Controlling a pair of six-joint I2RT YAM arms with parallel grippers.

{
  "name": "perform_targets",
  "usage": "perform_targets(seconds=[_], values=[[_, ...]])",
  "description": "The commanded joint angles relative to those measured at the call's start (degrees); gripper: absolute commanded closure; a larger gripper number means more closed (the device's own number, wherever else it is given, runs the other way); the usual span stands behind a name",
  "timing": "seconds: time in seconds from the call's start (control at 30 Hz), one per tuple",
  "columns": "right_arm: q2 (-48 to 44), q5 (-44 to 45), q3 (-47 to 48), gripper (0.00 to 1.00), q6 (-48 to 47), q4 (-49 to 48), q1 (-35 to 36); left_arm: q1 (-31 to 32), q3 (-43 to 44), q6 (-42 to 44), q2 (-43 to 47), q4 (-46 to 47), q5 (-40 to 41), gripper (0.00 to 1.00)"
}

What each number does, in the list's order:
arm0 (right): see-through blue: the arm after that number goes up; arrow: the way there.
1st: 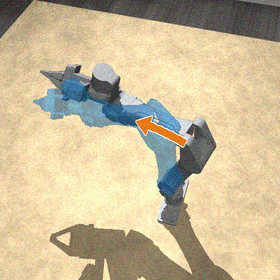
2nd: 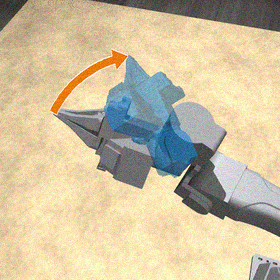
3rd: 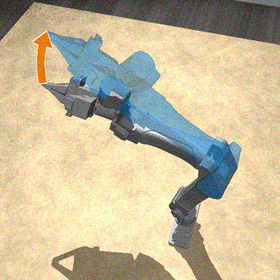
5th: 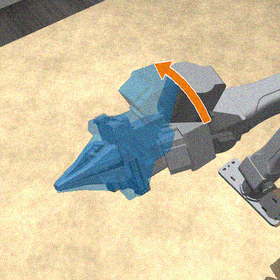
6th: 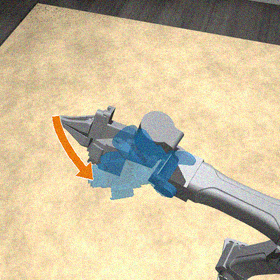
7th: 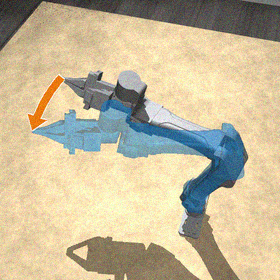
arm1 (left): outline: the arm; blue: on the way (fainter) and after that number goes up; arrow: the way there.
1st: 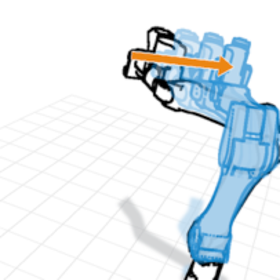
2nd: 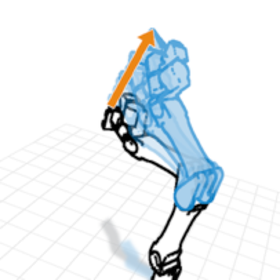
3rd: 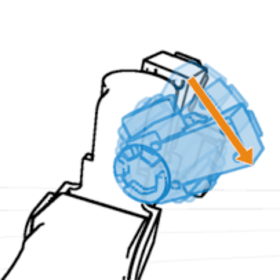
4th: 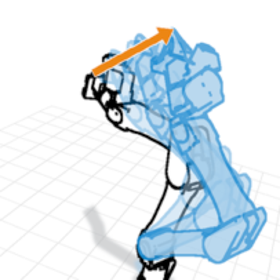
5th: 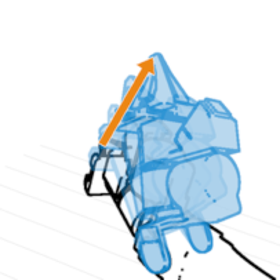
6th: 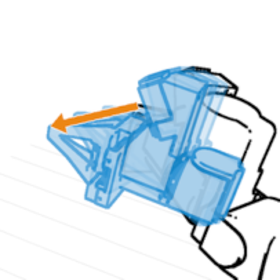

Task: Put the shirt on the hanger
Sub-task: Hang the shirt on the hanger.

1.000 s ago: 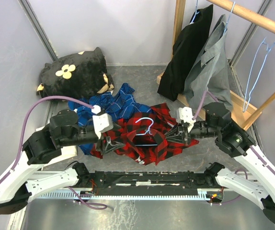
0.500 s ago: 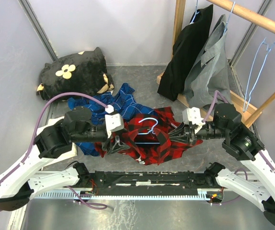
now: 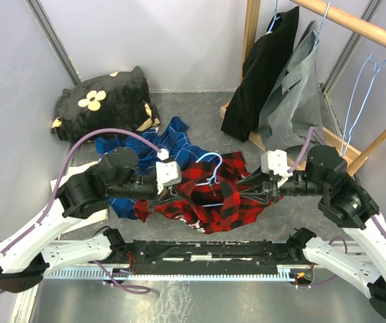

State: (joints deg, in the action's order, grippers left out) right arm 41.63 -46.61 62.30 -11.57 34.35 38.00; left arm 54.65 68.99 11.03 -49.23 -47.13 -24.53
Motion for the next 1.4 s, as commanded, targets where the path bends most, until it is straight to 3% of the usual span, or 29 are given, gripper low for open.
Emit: perform_targets(seconds=[0.0, 0.23, 0.47, 0.67, 0.9, 1.1, 1.37], values=[[-1.81, 7.91, 4.04, 0.56, -5.34, 4.51, 0.26, -0.32, 0.88, 0.46, 1.37, 1.83, 2.98, 0.97], [-5.45, 18.16, 4.36, 0.32, -11.06, 12.68, 0.26, -0.28, 0.88, -0.4, 3.67, 1.93, 5.74, 0.97], [-6.21, 17.25, 6.58, 0.03, -12.03, 18.67, 0.24, -0.33, 1.03, -0.64, 3.51, 1.96, 6.13, 0.97], [-8.81, 14.57, 3.34, 0.01, -12.88, 14.59, 0.26, -0.32, 0.97, -0.83, 3.07, 2.21, 5.91, 0.97], [-4.78, 7.1, 2.37, 0.01, -13.14, 10.12, 0.31, -0.29, 1.66, -0.72, 2.23, 2.5, 5.24, 0.97], [-2.17, 7.54, 0.46, 0.01, -13.27, 1.5, 0.29, -0.27, 1.85, -0.66, 1.93, 2.46, 4.61, 0.97], [2.6, 9.31, -2.22, 0.01, -18.48, 0.01, 0.52, -0.27, 2.77, -0.44, 1.27, 2.49, 3.73, 0.97]])
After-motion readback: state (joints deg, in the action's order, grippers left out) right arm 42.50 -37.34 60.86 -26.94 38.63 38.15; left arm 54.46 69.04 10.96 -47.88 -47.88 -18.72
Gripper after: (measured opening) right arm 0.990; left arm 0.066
